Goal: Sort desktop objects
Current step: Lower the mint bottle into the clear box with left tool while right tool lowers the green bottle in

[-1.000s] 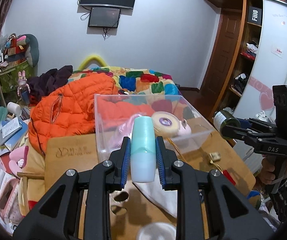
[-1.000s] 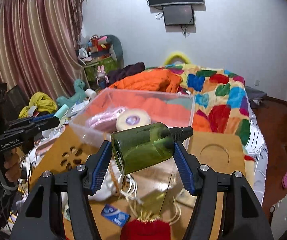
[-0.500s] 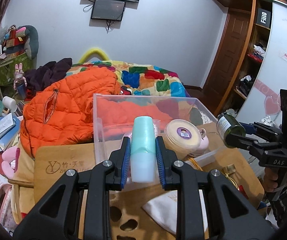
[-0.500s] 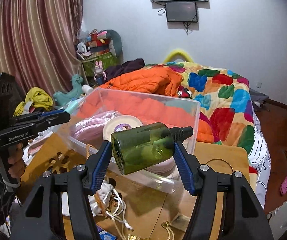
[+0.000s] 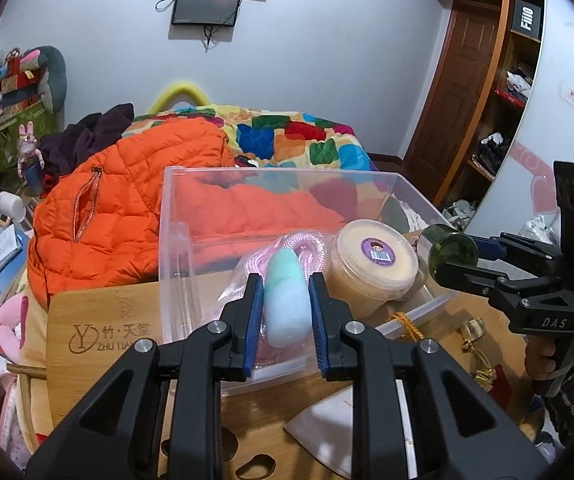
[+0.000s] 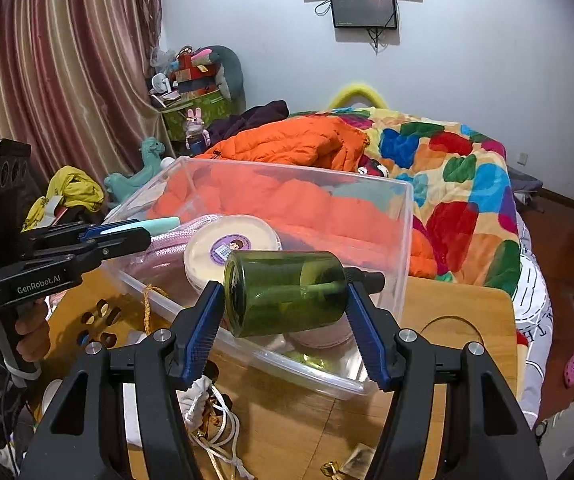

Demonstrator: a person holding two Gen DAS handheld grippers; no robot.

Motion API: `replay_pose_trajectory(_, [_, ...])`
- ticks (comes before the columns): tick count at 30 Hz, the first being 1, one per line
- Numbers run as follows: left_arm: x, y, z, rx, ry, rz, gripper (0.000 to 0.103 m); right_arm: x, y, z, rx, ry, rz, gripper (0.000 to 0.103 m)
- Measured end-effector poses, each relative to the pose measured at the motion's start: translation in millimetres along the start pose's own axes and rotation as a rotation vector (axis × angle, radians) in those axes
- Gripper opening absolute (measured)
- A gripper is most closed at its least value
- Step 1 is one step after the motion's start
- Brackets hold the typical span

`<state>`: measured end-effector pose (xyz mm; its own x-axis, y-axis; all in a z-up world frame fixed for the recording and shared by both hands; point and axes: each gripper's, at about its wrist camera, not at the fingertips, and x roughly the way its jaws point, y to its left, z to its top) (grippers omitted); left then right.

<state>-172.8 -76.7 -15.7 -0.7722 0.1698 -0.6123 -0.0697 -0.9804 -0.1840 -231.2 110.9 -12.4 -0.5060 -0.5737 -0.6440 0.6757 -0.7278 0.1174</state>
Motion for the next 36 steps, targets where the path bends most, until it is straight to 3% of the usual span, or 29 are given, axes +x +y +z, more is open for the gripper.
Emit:
replay_pose_trajectory(15, [-6.2, -13.6, -2.7, 0.036, 0.032, -0.011, 0.023, -4.5, -1.1, -3.5, 0.042, 0.032, 0.011, 0.058])
replay_pose_trajectory(36, [-51.3, -31.9, -12.9, 0.061, -0.003, -0.004, 0.023, -43.2, -2.9, -31.5, 0.092, 0.018, 0.021, 0.059])
